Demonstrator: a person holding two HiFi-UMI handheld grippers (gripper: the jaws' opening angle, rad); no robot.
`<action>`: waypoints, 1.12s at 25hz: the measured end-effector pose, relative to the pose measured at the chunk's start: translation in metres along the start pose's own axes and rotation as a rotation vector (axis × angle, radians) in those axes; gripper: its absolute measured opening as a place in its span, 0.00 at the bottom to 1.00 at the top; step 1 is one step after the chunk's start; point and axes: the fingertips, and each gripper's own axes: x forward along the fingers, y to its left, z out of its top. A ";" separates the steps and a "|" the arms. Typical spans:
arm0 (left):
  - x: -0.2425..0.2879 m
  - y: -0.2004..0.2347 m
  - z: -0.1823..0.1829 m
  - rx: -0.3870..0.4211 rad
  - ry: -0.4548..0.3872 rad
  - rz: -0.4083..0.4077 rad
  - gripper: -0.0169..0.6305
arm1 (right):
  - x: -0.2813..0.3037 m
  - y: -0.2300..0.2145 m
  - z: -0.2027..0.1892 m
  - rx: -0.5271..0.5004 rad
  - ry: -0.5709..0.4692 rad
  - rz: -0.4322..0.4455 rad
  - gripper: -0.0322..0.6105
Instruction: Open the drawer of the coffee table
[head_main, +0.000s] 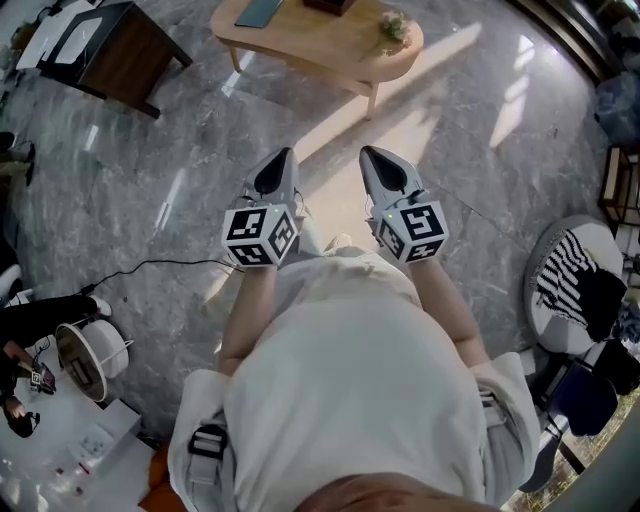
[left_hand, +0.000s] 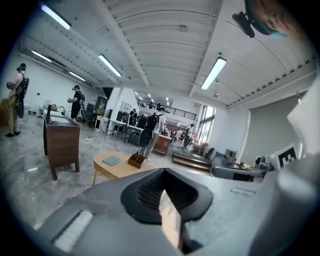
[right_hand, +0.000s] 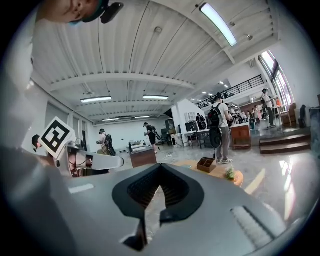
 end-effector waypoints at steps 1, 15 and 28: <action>-0.002 0.003 -0.001 -0.007 -0.001 0.005 0.02 | 0.001 0.002 -0.001 0.000 0.001 0.002 0.05; 0.025 0.054 0.018 -0.018 -0.036 0.014 0.02 | 0.054 0.006 -0.004 -0.006 0.022 -0.006 0.05; 0.128 0.132 0.061 0.026 0.031 -0.137 0.02 | 0.178 -0.027 0.017 0.024 0.038 -0.124 0.05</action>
